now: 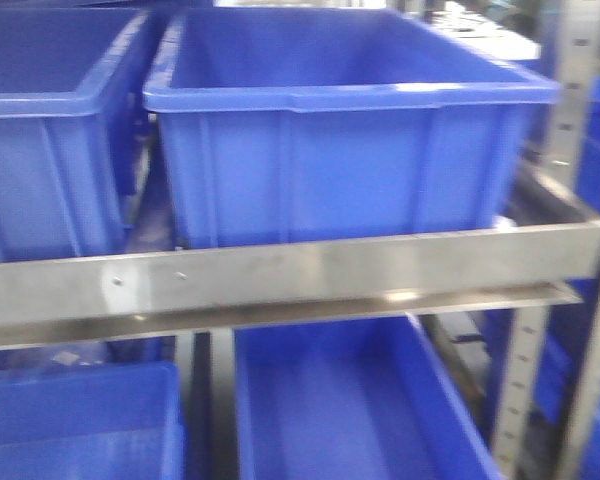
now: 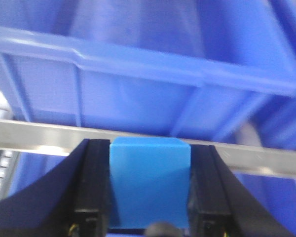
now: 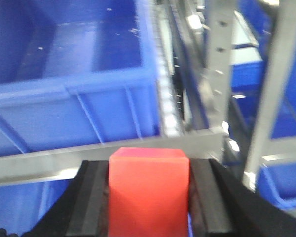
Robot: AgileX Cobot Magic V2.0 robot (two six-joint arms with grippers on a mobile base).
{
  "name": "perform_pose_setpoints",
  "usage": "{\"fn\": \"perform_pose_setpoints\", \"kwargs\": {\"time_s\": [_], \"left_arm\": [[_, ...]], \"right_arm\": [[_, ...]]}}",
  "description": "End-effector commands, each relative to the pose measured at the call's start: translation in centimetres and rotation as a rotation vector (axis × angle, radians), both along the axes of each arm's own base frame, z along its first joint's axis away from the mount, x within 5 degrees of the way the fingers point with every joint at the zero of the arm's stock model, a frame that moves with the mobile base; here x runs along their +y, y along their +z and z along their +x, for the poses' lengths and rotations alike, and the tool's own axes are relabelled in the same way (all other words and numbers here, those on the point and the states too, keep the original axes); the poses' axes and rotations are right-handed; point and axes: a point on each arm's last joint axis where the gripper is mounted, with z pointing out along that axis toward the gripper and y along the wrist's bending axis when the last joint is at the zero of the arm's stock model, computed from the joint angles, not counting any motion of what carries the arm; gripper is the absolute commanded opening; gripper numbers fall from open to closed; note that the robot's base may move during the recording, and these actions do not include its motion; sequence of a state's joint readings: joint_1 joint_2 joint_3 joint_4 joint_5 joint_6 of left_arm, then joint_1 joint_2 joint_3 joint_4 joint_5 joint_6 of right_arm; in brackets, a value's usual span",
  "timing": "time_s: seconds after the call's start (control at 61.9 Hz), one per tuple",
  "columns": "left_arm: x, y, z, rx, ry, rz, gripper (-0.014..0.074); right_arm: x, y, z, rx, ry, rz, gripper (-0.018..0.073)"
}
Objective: Sort and place red and blue blocks on shelf
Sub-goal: 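Move both grippers with the cubes above two blue bins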
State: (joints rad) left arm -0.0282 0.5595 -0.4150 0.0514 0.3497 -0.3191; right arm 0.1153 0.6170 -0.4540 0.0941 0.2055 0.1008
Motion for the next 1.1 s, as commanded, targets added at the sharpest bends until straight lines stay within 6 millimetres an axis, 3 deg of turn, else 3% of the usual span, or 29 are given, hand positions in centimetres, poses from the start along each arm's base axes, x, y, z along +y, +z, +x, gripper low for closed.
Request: {"fn": "perform_pose_setpoints", "kwargs": {"time_s": [0.0, 1.083], "left_arm": [[-0.02, 1.68, 0.29, -0.111, 0.001, -0.013, 0.0125], [-0.02, 1.68, 0.29, -0.111, 0.001, -0.013, 0.0125]], "right_arm": [[-0.12, 1.82, 0.17, -0.123, -0.01, -0.002, 0.0052], [-0.12, 1.8, 0.19, -0.122, -0.01, -0.002, 0.0052]]}}
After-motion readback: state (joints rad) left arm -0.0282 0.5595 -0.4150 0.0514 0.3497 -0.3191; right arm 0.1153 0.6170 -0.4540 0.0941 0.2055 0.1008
